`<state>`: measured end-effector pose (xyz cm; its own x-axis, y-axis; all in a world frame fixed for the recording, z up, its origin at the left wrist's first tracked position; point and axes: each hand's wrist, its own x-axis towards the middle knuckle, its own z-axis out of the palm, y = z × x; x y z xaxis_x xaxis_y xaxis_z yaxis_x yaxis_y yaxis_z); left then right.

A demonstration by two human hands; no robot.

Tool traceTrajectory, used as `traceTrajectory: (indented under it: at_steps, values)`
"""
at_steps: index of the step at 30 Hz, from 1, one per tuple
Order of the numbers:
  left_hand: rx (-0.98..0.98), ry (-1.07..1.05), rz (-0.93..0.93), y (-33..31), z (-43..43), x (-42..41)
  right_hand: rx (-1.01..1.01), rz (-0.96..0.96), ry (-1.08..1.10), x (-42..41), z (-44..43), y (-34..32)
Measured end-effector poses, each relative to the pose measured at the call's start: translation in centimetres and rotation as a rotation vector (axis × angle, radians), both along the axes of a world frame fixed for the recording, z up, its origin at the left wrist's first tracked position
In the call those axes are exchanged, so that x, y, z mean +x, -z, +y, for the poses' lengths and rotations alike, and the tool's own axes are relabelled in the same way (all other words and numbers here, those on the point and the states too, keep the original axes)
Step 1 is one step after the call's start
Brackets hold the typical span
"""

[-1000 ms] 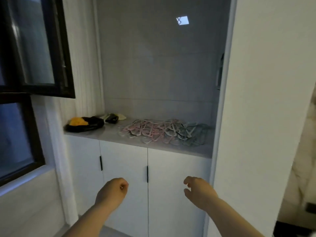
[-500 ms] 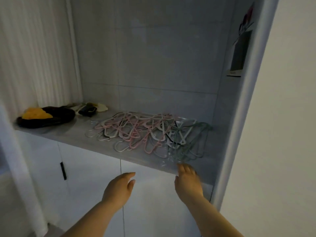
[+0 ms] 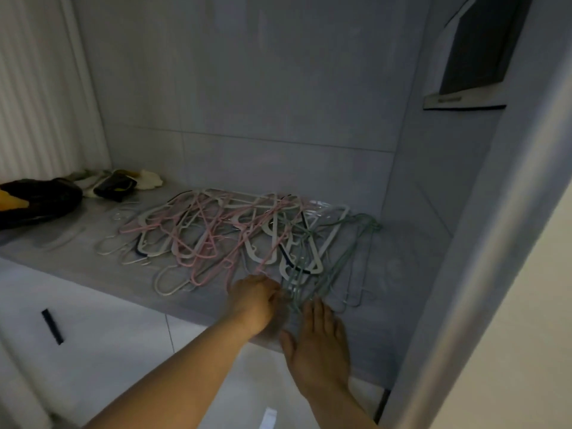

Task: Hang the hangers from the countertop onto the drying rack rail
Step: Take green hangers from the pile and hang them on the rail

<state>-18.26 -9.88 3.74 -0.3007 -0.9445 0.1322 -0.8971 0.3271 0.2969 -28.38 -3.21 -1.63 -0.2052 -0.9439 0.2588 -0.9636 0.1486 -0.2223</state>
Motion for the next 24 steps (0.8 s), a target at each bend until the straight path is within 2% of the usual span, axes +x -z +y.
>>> traceTrajectory:
  at_steps: [8, 11, 15, 17, 24]
  values:
    - [0.086, -0.099, -0.106, 0.4, -3.0, -4.7, 0.073, 0.024, -0.014, -0.2, -0.5, 0.3]
    - [0.109, -0.130, -0.007, 0.5, -3.4, -4.7, 0.032, -0.001, -0.008, -0.3, -0.7, 0.6]
    - [0.197, -0.182, 0.244, 0.2, -3.8, -3.6, 0.005, 0.008, -0.012, -0.2, -0.6, 0.5]
    - [0.239, -0.223, 0.303, -0.1, -4.0, -2.8, -0.012, 0.007, -0.004, -0.2, -0.7, 0.6]
    - [0.070, -0.236, 0.450, -0.8, -3.4, -0.9, -0.105, -0.024, 0.027, 0.2, -0.6, 0.8]
